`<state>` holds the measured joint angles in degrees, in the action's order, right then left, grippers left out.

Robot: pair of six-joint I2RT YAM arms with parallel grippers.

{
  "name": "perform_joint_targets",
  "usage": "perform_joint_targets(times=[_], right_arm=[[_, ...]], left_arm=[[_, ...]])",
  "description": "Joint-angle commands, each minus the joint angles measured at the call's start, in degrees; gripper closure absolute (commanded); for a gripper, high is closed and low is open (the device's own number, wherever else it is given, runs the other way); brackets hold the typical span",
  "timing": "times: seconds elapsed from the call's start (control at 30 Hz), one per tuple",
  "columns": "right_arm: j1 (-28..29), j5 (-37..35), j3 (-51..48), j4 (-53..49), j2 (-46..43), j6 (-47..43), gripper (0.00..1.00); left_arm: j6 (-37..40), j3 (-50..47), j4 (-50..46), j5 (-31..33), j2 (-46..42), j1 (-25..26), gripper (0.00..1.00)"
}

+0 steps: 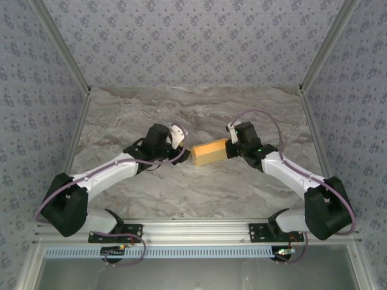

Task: Fold the paper box

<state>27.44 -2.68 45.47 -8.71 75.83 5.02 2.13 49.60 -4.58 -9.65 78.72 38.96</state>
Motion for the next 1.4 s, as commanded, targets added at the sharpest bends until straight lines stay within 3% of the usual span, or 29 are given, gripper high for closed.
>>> perform_joint_targets(times=[0.0, 0.37, 0.77, 0.97, 1.2, 1.37], right_arm=[[0.49, -1.54, 1.52, -2.6, -0.95, 1.4, 1.0], [0.55, -1.71, 1.86, -2.81, -0.99, 1.5, 1.0], [0.59, -1.72, 2.09, -3.03, -0.95, 1.44, 1.0], [0.74, -1.37, 1.87, -2.9, -1.25, 2.29, 1.0], [2.14, -2.56, 1.41, -2.91, -1.49, 4.34, 1.0], [3.14, -4.13, 1.2, -2.72, -1.42, 5.09, 1.0]], left_arm=[[0.51, 3.99, -5.88, 1.37, 2.01, 1.24, 0.55], [1.15, 10.36, -10.87, 2.2, 7.14, 3.45, 0.68], [1.21, 11.48, -10.27, 1.52, 8.96, 3.57, 0.87], [0.45, 12.09, -10.36, 2.05, 9.97, 3.51, 0.91], [-4.6, 12.73, -9.73, 2.93, 9.79, 3.64, 1.0], [-10.02, 13.77, -9.51, 2.79, 9.42, 3.65, 1.0]])
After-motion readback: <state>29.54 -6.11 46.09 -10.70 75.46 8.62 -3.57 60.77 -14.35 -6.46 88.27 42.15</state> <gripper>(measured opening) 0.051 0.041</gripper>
